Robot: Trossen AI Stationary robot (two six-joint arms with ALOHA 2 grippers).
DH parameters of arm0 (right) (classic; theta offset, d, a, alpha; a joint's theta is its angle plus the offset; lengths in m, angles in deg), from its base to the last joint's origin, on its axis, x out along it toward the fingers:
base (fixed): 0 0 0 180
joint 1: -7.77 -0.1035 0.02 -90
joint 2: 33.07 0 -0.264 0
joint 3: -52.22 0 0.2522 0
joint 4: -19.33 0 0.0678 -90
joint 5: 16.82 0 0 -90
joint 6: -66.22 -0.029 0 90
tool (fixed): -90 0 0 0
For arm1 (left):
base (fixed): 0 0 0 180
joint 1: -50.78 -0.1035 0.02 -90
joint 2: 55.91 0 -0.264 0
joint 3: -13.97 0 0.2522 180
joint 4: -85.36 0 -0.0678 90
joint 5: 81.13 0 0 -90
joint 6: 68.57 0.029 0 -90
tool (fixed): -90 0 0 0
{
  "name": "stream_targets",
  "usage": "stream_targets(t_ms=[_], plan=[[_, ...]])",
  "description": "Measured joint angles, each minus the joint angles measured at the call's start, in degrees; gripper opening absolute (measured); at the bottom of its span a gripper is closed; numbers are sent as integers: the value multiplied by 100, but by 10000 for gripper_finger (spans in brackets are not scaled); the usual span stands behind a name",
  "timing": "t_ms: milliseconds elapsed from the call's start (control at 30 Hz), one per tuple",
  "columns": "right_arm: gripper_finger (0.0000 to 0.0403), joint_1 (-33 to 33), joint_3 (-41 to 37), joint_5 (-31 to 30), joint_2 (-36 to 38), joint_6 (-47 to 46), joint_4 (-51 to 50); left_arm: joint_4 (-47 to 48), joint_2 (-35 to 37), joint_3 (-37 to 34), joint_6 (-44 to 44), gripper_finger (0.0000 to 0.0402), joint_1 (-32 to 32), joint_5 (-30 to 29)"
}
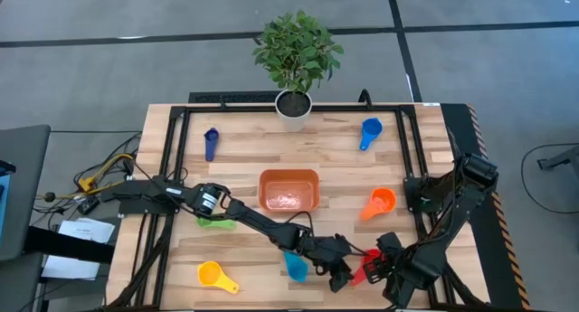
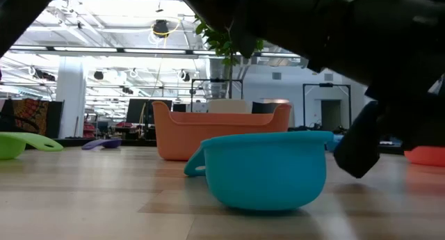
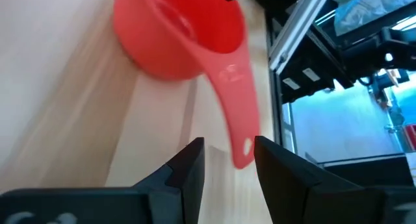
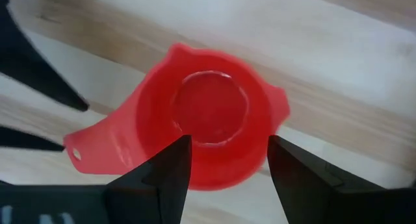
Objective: Nest measuring cups in basket
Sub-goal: Stack the red measuring cup on top of the orange measuring cup
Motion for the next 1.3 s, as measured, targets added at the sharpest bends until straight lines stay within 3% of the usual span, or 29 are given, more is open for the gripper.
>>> stream_targets(t_ms=[367, 667, 1033, 1300], plan=[[222, 11, -52, -244, 0, 48, 82, -55, -4, -1, 178, 122, -2, 113], [193, 11, -52, -318, 0, 125, 362, -42, -4, -1, 160, 122, -43, 364], [173, -262, -52, -249, 139, 24, -407, 6, 7, -1, 45, 122, -101, 515], [156, -424, -72, 155, 47, 48, -855, 50, 18, -1, 99, 122, -166, 532]])
